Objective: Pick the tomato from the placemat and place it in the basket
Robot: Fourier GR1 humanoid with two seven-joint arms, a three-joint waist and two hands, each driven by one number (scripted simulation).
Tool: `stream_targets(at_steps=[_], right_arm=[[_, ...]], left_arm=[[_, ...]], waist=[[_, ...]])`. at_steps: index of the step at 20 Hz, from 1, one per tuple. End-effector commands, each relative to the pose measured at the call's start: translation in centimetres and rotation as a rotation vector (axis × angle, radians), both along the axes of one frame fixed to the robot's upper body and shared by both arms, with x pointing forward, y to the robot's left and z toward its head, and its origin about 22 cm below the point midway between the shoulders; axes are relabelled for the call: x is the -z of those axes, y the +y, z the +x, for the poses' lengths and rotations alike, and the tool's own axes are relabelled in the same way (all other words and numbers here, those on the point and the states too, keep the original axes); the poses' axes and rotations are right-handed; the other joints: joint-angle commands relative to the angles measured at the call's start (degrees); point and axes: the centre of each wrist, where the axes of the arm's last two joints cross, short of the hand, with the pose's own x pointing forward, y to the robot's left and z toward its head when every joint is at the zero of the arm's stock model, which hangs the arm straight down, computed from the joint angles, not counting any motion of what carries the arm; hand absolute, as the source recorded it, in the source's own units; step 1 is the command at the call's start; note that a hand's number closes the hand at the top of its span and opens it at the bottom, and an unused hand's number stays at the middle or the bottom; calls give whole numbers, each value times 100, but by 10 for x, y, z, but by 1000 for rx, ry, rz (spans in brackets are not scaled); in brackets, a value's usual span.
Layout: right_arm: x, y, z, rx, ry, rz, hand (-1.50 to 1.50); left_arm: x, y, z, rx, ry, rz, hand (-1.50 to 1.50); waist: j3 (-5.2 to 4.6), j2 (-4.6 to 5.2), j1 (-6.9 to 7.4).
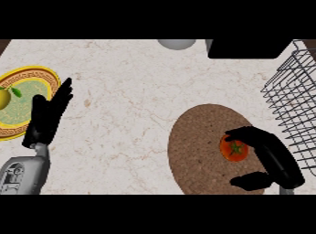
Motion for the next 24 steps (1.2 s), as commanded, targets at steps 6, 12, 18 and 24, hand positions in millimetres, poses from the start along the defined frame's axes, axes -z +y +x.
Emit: stream_targets(at_steps=[6, 12, 18, 24], right_arm=[[12, 2, -4, 15, -137, -90, 150], [15, 51, 7, 204, 237, -510, 150], [-39, 138, 24, 250, 158, -607, 150], [-93, 143, 7, 236, 216, -215, 150]], left_arm=[[7, 16, -4, -2, -2, 1, 0], [9, -6, 1, 27, 5, -3, 0], [-6, 6, 3, 2, 9, 0, 0], [11, -1, 10, -26, 19, 14, 0]], waist=[[39, 24, 12], [-15, 54, 127], [33, 14, 86], [38, 17, -32]])
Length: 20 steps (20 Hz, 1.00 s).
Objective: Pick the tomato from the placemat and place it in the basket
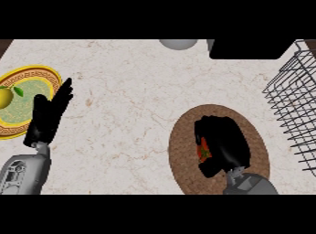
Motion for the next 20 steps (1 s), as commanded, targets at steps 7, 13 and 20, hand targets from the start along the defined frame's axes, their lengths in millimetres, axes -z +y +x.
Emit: stream_targets(at_steps=[7, 13, 20], right_arm=[[-110, 5, -41, 87, -203, 527, 150], [-191, 7, -74, 147, -340, 552, 150], [-257, -5, -43, 211, -376, 607, 150]], left_arm=[[2, 0, -9, 1, 12, 13, 0], [11, -3, -14, -1, 10, 12, 0], [-10, 3, -7, -2, -7, 1, 0]], waist=[[27, -25, -20], [14, -25, -32], [18, -27, -26]])
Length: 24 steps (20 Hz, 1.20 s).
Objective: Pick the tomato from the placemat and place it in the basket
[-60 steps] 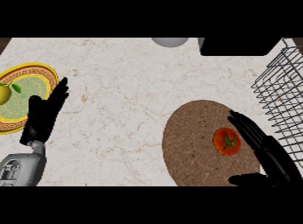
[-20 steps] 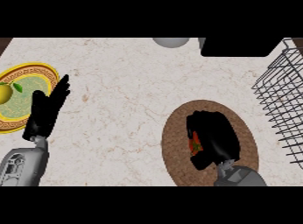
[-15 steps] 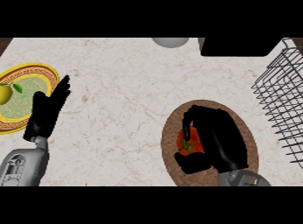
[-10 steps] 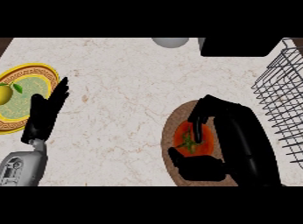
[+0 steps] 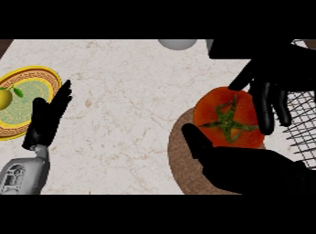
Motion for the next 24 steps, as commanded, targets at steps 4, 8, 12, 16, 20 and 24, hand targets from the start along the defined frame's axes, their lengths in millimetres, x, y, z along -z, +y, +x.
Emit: stream_targets(at_steps=[4, 8, 12, 16, 20, 24], right_arm=[[-60, -12, 22, 171, 60, -10, 150], [-61, -33, 51, 293, 104, -255, 150], [-69, -63, 73, 421, 145, -399, 150], [-82, -115, 82, 444, 220, -440, 150], [-71, -144, 87, 518, 259, -499, 150], [-67, -192, 80, 510, 238, -489, 150]], left_arm=[[3, -9, -1, -2, -10, -15, 0], [-5, -10, 1, 4, 8, -16, 0], [-12, -1, 3, 5, -3, -8, 0], [-6, 17, 3, -19, 1, -4, 0], [5, -14, -10, -13, 13, -11, 0], [-18, -24, 14, 3, -12, -23, 0]], waist=[[-1, -1, -29], [-3, -1, -78], [-2, 20, -68], [5, 35, -110], [12, 27, -23], [13, 36, -50]])
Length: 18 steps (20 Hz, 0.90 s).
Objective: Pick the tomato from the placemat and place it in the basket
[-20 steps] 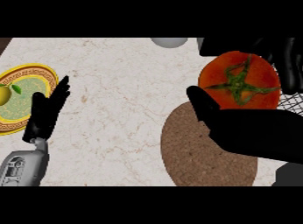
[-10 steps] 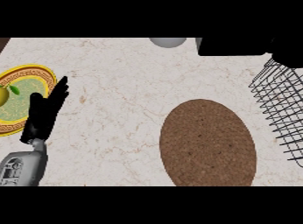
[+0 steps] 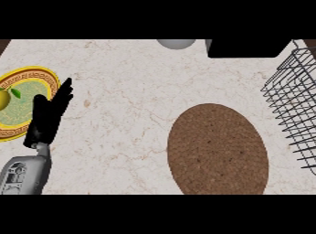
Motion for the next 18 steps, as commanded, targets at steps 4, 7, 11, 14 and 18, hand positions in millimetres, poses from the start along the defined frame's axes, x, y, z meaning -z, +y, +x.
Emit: stream_targets(at_steps=[4, 7, 11, 14, 18], right_arm=[[21, -76, -1, -49, 50, 5, 150], [22, -84, -2, -57, 50, 39, 150], [53, -86, 5, -76, 93, 17, 150], [82, -103, 17, -65, 136, 5, 150], [100, -125, 17, -76, 148, 155, 150]], left_arm=[[2, -4, 2, -4, -11, 17, 0], [6, 0, -15, 6, 8, 7, 0], [15, 2, -5, 12, 19, 3, 0], [8, -7, -5, 8, -4, 3, 0], [-1, 11, -3, 16, -3, 13, 0]], waist=[[3, 6, 27], [1, -5, 65], [-1, 3, 46], [1, 7, 72], [2, 4, 65]])
